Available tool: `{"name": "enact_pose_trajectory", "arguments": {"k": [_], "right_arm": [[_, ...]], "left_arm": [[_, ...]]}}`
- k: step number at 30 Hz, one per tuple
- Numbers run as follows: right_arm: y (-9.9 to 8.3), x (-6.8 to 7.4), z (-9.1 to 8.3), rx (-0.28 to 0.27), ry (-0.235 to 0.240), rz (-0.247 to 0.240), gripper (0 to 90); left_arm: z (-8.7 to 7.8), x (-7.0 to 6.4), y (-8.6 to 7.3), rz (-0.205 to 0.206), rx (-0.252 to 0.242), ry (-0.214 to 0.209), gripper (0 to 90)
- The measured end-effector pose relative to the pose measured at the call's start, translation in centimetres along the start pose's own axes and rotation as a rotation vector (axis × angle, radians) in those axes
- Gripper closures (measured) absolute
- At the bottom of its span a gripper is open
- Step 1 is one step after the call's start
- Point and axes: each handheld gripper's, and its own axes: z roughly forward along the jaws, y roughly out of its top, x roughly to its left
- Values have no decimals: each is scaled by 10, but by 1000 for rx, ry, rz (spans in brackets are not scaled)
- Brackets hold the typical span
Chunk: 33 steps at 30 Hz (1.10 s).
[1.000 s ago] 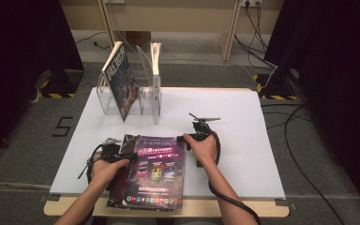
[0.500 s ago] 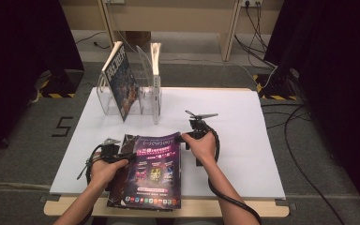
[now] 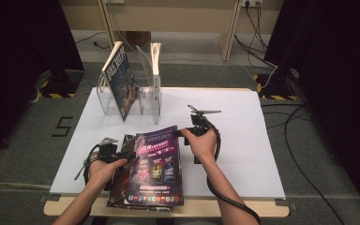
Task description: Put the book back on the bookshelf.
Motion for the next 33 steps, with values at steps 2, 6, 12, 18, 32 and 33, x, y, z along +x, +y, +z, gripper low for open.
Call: {"name": "enact_pose_trajectory", "arguments": {"k": [2,6,12,18,32,33], "right_arm": [[3,7,-7,-43,-9,-23,845],[6,19,-15,-92,-26,-71,845],[7,37,-22,-161,-70,-147,845],[9,50,-22,-199,-94,-199,845],[13,75,-24,-289,-116,-278,845],[13,76,-24,-294,-117,-284,845]], "left_arm": [[-4,0,4,-3,-24,-2,593],[-8,-3,9,3,-48,-3,550],[-14,-8,15,17,-68,-7,506],[-18,-14,21,33,-89,-21,484],[-25,-25,32,43,-123,-53,475],[-26,-26,32,43,-126,-56,473]]}}
